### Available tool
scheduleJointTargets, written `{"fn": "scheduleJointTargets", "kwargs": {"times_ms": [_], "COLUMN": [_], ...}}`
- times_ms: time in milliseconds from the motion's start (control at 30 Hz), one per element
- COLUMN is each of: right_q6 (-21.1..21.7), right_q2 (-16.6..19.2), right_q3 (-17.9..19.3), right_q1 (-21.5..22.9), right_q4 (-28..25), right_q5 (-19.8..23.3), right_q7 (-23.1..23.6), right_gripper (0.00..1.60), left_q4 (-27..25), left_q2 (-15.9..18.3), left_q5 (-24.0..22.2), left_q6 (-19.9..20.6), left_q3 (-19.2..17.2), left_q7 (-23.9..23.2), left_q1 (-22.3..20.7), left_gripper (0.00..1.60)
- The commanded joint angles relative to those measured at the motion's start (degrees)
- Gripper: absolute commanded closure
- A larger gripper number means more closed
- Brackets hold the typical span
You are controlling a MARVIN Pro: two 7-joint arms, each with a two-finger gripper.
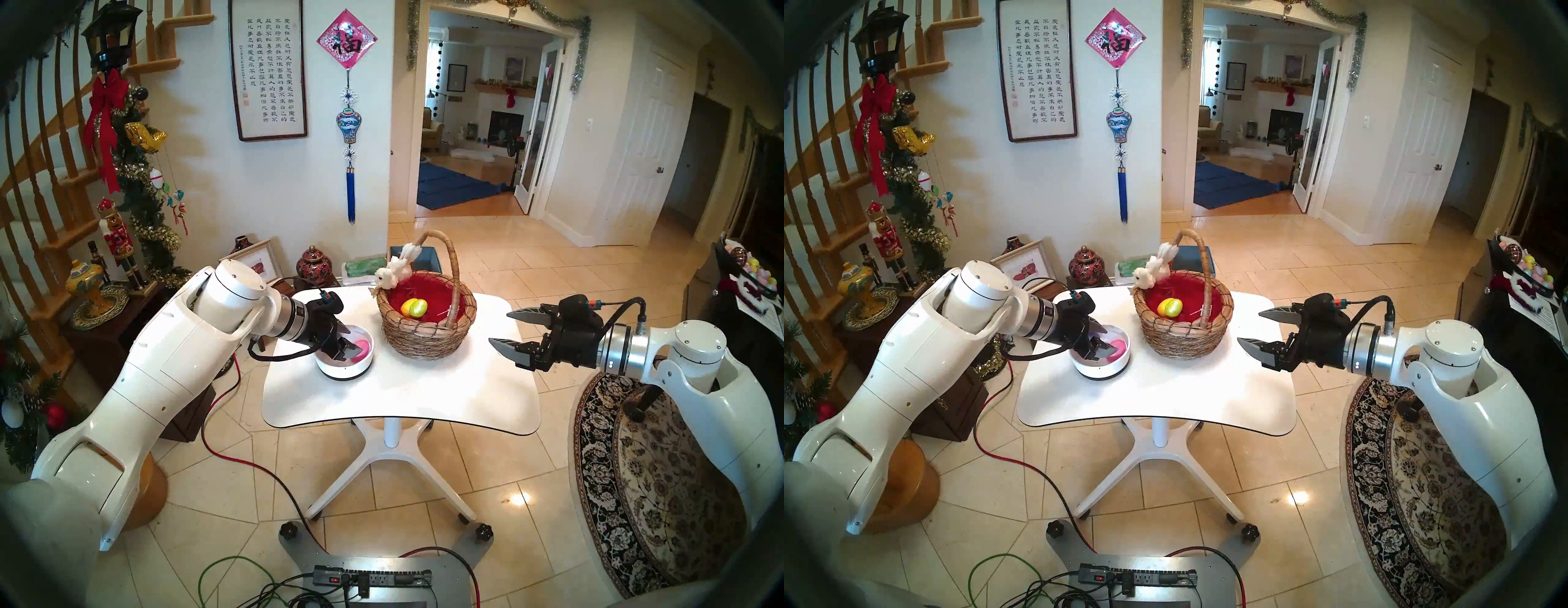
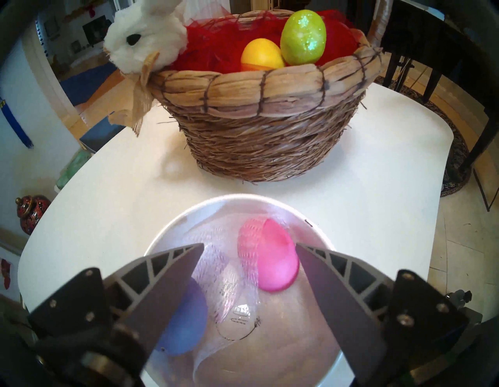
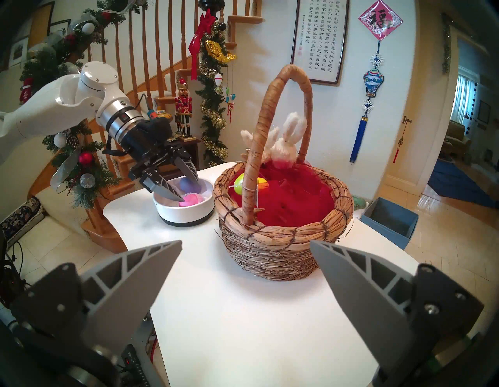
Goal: Put easter egg into basket
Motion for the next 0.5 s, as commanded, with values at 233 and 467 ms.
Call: {"fn": "scheduleJointTargets", "kwargs": {"times_ms": [233,467], "right_q6": [-0.1,-0.1], "right_q2": [0.2,0.2], "right_q3": [0.3,0.3], "right_q1": [0.0,0.0], "right_q4": [-0.1,-0.1], "right_q5": [-0.1,0.0], "right_q7": [0.0,0.0], "right_gripper": [0.0,0.0], "left_q4": [-4.4,-4.1], "left_q2": [1.7,1.8], "left_q5": [-2.7,-3.1], "left_q6": [0.4,2.0], "left_q3": [-2.2,-2.0], "left_q7": [-2.7,-3.7], "left_q1": [1.2,0.8], "left_gripper": [0.34,0.36]}}
